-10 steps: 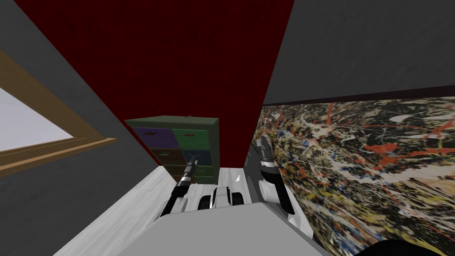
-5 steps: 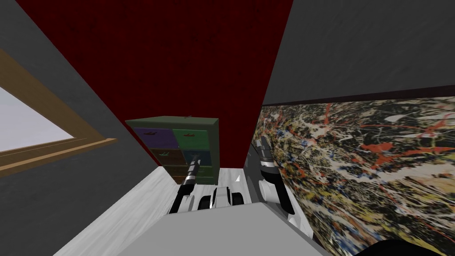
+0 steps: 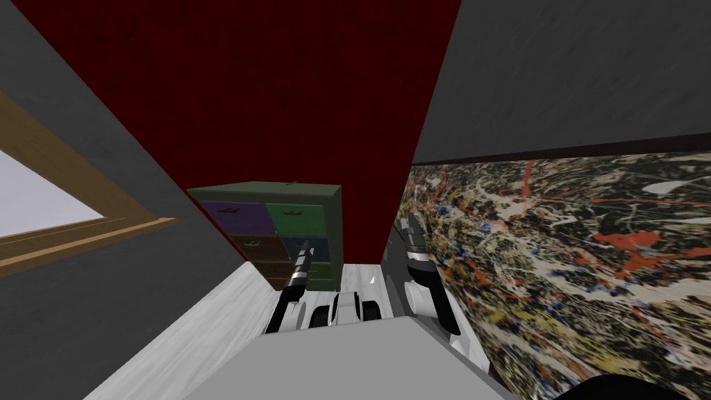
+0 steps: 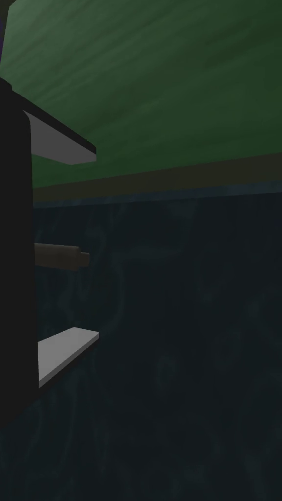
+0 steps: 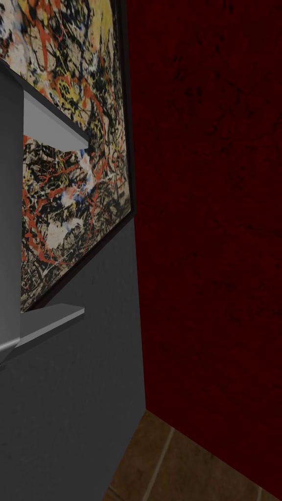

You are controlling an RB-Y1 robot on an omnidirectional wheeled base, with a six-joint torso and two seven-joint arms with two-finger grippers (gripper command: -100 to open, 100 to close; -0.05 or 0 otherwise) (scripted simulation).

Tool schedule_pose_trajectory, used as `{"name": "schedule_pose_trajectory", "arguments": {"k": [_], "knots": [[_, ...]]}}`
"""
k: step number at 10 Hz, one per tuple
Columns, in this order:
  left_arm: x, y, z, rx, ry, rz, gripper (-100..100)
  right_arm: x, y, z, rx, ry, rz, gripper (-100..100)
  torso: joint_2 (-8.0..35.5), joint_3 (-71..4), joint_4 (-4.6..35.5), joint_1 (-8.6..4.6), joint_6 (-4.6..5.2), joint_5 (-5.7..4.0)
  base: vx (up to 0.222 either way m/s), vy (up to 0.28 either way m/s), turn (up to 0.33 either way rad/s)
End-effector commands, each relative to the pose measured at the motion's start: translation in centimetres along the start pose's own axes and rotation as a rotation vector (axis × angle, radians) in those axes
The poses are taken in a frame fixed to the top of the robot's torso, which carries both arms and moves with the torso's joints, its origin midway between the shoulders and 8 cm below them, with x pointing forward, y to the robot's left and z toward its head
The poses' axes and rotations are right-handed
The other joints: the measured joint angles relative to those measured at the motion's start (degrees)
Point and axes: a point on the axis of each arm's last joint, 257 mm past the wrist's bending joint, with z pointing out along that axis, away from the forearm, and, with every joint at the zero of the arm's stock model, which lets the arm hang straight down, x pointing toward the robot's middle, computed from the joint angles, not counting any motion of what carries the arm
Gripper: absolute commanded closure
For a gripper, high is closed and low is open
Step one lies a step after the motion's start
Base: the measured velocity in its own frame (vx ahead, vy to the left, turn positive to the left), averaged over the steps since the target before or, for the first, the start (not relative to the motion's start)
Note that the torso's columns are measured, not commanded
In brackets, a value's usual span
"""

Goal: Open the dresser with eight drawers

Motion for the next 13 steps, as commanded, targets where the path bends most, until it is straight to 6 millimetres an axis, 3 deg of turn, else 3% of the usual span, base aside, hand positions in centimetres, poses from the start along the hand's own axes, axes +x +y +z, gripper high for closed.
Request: {"name": "schedule_pose_trajectory", "arguments": {"k": [1,10,11,13], "knots": [[-0.1,0.4,-0.2,-0.002,0.001,0.0,100,0.0,0.0,0.0,0.0,0.0,0.0,0,0.3,0.2,0.1,-0.02,0.0,-0.01,-0.022,0.0,0.008],[-0.1,-0.7,-1.5,-0.002,0.011,-0.001,100,0.0,0.0,0.0,0.0,0.0,0.0,0,0.4,0.2,0.2,0.05,-0.07,-0.05,-0.17,0.012,0.008],[-0.1,-0.7,-1.4,-0.014,0.008,0.0,-100,0.0,0.0,0.0,0.0,0.0,0.0,0,0.3,0.2,0.2,-0.04,-0.04,-0.08,-0.098,0.0,-0.005],[-0.1,-1.8,-1.3,-0.014,0.006,0.0,-100,0.0,0.0,0.0,0.0,0.0,0.0,0,-0.6,-0.3,-0.1,-0.05,0.05,-0.03,0.025,0.002,-0.011]]}}
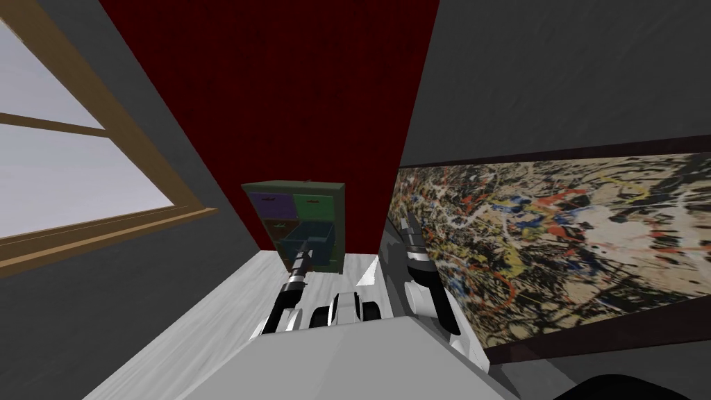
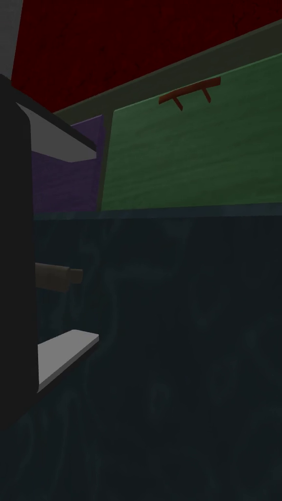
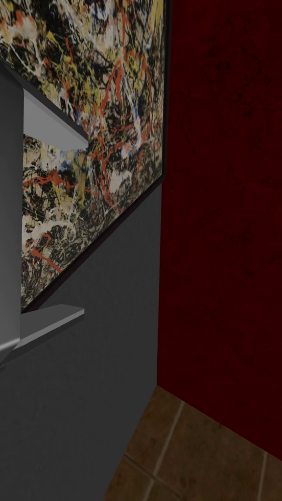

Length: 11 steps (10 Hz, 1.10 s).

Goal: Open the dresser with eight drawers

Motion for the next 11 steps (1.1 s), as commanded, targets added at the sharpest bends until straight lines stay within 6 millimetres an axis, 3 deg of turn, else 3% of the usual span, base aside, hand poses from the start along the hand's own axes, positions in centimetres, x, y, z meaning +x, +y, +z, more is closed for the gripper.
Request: {"name": "schedule_pose_trajectory", "arguments": {"k": [1,7,8,9,11], "knots": [[0.0,-1.5,0.2,0.0,-0.002,-0.001,-100,0.0,0.0,0.0,0.0,0.0,0.0,0,0.0,0.0,0.0,0.04,-0.03,0.02,0.036,0.002,-0.019],[-0.1,-4.8,0.3,0.0,-0.009,-0.001,-100,0.0,0.0,0.0,0.0,0.0,0.0,0,0.8,0.4,0.3,-0.01,-0.08,-0.07,0.006,0.0,-0.014],[-0.2,-3.9,0.0,-0.017,-0.009,-0.001,-100,0.0,0.0,0.0,0.0,0.0,0.0,0,0.9,0.5,0.4,-0.05,-0.13,-0.15,0.0,0.0,0.0],[-0.2,-3.8,0.0,-0.022,-0.01,-0.001,0,0.0,0.0,0.0,0.0,0.0,0.0,0,0.9,0.5,0.3,-0.04,-0.1,-0.09,0.0,0.0,0.0],[-0.3,-3.5,-0.1,-0.029,-0.01,0.0,0,0.0,0.0,0.0,0.0,0.0,0.0,0,0.7,0.4,0.2,-0.01,-0.06,-0.03,0.0,0.0,0.0]]}}
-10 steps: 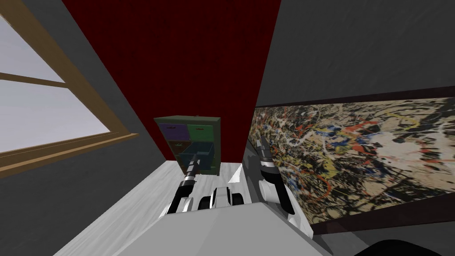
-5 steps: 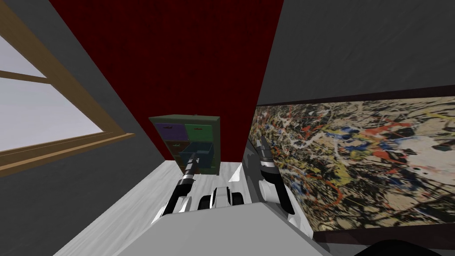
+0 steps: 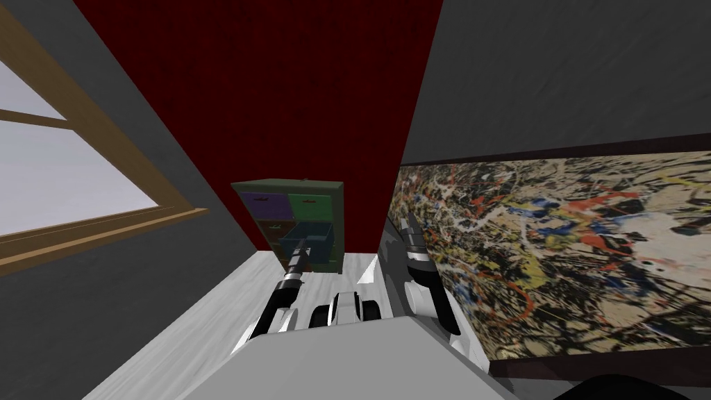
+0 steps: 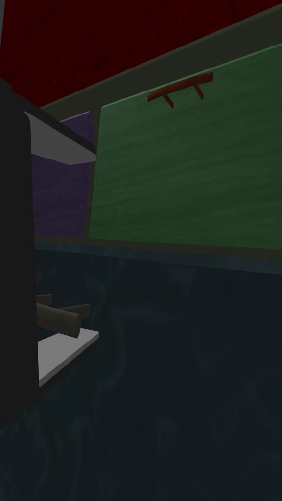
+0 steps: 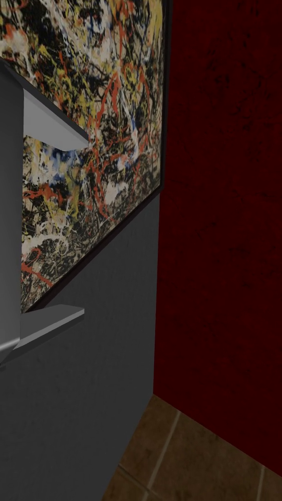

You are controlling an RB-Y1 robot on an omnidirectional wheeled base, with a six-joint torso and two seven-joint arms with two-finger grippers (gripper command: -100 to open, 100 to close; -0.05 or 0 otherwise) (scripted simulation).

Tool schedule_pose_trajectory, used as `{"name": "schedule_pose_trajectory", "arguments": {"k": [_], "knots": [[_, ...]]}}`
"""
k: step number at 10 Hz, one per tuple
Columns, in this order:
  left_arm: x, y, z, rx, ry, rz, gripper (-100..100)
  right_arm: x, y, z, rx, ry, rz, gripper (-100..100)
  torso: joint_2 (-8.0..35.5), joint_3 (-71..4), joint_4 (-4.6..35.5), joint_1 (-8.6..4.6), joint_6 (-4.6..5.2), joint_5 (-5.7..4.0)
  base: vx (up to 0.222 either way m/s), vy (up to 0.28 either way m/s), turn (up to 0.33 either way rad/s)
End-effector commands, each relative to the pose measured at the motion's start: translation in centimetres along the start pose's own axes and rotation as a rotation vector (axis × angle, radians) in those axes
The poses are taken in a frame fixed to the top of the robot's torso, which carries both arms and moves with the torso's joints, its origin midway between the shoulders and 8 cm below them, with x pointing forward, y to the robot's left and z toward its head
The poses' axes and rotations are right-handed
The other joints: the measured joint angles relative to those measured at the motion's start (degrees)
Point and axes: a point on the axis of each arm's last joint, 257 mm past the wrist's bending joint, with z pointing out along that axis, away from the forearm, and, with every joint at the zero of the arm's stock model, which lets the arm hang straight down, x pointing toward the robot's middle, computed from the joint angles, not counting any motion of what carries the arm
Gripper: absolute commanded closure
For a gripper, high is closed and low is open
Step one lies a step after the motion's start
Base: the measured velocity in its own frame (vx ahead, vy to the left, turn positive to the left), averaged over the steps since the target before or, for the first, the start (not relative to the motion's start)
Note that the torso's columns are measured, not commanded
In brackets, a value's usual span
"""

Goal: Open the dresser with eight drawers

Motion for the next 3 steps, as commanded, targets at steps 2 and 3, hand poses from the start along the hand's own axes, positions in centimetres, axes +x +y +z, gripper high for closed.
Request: {"name": "schedule_pose_trajectory", "arguments": {"k": [2,3], "knots": [[-0.03,0.13,-0.04,-0.004,-0.001,0.0,0,0.0,0.0,0.0,0.0,0.0,0.0,0,-0.1,0.0,-0.1,0.02,0.01,0.03,0.0,0.0,0.0],[-0.04,0.17,-0.05,-0.004,-0.001,0.0,0,0.0,0.0,0.0,0.0,0.0,0.0,0,-0.1,-0.1,-0.1,0.03,0.01,0.04,0.0,0.0,0.0]]}}
